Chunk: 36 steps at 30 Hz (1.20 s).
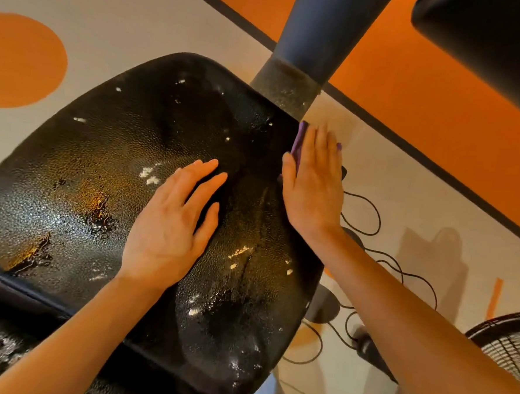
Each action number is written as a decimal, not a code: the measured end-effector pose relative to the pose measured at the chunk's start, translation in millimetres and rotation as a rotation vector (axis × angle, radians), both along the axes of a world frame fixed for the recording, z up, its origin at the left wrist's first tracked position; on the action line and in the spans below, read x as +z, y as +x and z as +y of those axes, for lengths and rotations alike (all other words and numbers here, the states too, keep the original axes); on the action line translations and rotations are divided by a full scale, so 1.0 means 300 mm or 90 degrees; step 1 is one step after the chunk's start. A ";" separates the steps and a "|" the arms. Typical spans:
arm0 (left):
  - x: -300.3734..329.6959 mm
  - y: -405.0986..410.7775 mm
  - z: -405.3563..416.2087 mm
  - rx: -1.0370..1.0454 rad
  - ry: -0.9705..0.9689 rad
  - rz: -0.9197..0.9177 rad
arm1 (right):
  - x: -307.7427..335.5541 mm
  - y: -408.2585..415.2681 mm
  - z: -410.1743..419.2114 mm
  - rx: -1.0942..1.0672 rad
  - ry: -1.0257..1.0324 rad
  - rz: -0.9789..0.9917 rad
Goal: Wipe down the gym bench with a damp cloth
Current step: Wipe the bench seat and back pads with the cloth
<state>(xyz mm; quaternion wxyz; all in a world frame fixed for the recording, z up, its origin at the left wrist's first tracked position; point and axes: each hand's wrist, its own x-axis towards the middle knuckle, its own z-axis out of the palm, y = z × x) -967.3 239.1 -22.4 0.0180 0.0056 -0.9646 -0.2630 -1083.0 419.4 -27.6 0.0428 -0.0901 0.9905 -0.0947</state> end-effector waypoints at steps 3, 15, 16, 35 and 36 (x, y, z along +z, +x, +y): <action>0.002 -0.002 0.000 -0.006 0.003 0.008 | 0.008 0.091 -0.027 -0.012 -0.007 0.008; 0.004 -0.003 -0.004 -0.008 0.007 -0.006 | 0.022 0.163 -0.072 0.115 0.006 0.002; 0.009 -0.003 -0.007 -0.009 0.014 -0.011 | 0.035 0.240 -0.046 0.174 0.018 -0.011; 0.022 -0.082 -0.184 0.025 -0.106 -0.027 | -0.015 -0.055 -0.276 0.044 0.018 0.011; 0.022 -0.085 -0.185 0.025 -0.104 -0.026 | -0.008 -0.030 -0.236 0.104 0.016 0.015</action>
